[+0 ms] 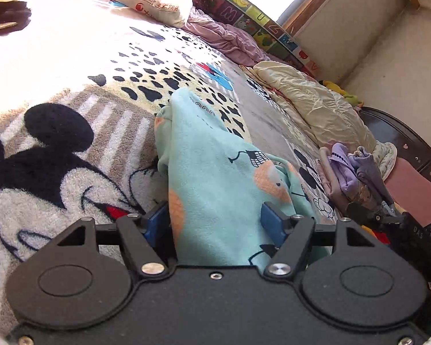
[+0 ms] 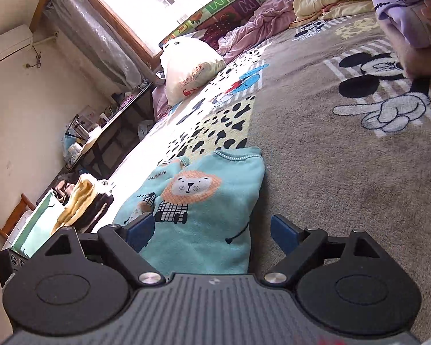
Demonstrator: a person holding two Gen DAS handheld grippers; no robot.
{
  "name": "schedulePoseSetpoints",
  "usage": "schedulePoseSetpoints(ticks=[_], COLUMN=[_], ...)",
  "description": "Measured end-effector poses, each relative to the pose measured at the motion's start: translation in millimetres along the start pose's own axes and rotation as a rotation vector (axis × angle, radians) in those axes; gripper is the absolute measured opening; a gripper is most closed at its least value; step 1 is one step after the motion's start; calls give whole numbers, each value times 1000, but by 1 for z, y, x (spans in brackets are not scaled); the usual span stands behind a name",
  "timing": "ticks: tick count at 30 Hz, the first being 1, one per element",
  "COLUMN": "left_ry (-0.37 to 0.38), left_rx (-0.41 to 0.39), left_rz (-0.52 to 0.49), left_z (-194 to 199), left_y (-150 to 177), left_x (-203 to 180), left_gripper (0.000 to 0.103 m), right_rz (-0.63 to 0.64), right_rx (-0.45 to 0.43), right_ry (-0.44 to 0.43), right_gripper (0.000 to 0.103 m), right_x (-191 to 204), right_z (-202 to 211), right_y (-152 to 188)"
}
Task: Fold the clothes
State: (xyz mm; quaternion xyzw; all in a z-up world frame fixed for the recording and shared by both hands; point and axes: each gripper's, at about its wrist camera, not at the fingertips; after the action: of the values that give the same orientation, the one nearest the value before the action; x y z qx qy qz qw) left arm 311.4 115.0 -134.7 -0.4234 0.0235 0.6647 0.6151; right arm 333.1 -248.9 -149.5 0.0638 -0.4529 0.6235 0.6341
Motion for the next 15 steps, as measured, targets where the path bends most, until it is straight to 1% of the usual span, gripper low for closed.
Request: schedulePoseSetpoints(ticks=[4,6,7,8,9,10,11,13,14,15], left_ry=[55,88,104,119,117,107,96,55,34,10], left_rx=[-12,-14,-14,-15,-15,-11,-9,-29,-40,-54], left_rz=[76,99,111,121,119,104,88,55,39,39], left_z=[9,9,10,10,8,5,2,2,2,3], left_y=[-2,-4,-5,-6,-7,-8,-9,-7,-6,-4], left_x=[15,15,15,14,13,9,5,0,-3,-2], left_gripper=[69,68,68,67,61,45,36,19,16,13], right_rz=[-108,-135,-147,-159,-162,-147,-124,-96,-108,-124], right_rx=[12,-2,-6,-6,-6,-2,3,2,-7,-21], right_ry=[-65,-108,-134,-165,-191,-204,-209,-227,-257,-280], right_gripper=[87,82,74,63,59,52,42,31,26,22], right_x=[-27,-32,-34,-35,-34,-31,-26,-19,-20,-22], right_z=[-10,-14,-16,-18,-20,-21,-23,-23,-21,-19], right_y=[7,4,3,1,-1,-2,-3,-4,-3,-1])
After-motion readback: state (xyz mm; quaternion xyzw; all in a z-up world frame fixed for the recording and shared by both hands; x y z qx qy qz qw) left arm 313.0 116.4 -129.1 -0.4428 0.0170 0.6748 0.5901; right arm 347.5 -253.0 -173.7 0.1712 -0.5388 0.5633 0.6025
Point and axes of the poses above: each gripper's, at about its wrist camera, not at the fingertips, and z roughly against the way its jaws point, x to its left, y to its underside, and after that the axes turned 15 degrees about x, right-handed
